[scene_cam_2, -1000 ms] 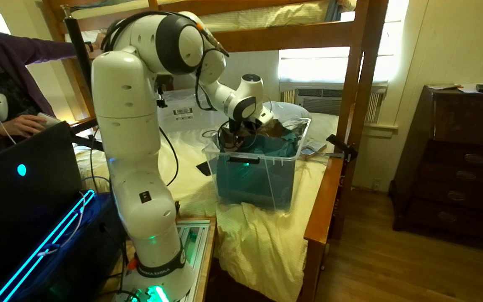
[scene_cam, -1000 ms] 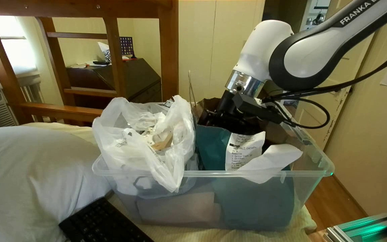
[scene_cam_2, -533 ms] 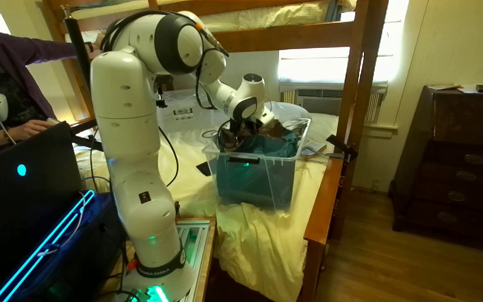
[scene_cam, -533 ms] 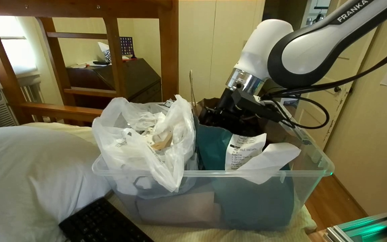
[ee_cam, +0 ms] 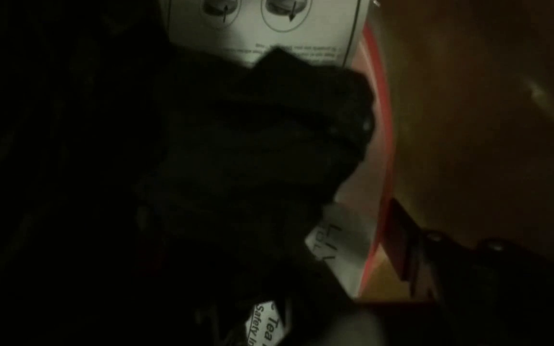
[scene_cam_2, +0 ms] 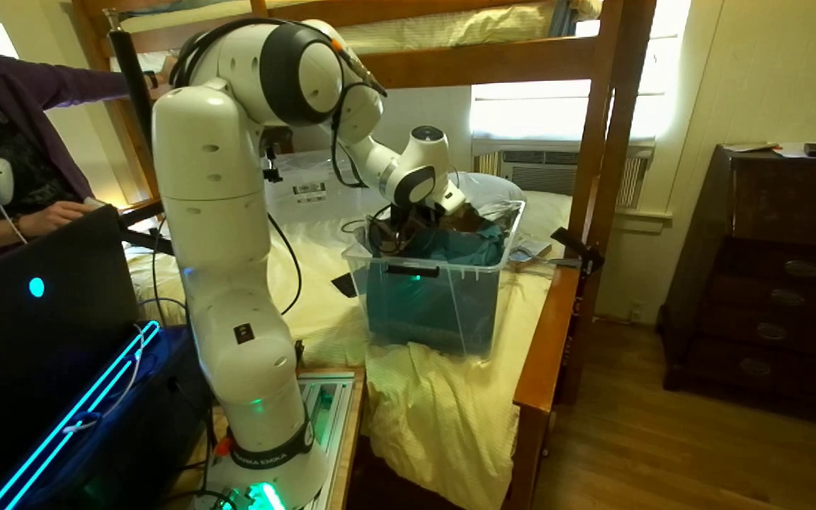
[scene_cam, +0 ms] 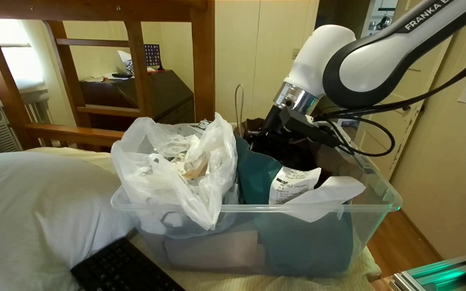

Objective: Remove the plastic bag from the blue bag

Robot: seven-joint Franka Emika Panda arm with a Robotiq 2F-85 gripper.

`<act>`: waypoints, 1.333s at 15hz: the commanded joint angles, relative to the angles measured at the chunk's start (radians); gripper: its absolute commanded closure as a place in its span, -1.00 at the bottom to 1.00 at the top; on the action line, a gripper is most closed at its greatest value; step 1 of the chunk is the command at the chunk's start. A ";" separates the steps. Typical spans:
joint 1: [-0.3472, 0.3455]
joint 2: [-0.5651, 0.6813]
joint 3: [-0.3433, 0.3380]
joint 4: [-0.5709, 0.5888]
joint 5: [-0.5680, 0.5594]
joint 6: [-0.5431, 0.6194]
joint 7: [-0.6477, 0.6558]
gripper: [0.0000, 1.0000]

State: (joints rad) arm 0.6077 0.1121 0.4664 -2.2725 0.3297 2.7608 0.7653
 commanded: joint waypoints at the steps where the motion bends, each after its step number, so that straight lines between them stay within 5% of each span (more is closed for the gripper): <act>1: -0.011 0.008 0.008 -0.009 0.025 0.037 -0.027 0.74; 3: -0.012 0.013 0.013 -0.003 0.037 0.055 -0.042 1.00; 10: -0.012 -0.069 0.008 0.008 0.016 -0.018 -0.031 0.98; 20: -0.071 -0.232 0.022 0.146 -0.338 -0.274 0.091 0.98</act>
State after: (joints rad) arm 0.5735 -0.0815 0.4622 -2.2092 0.0793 2.5640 0.8187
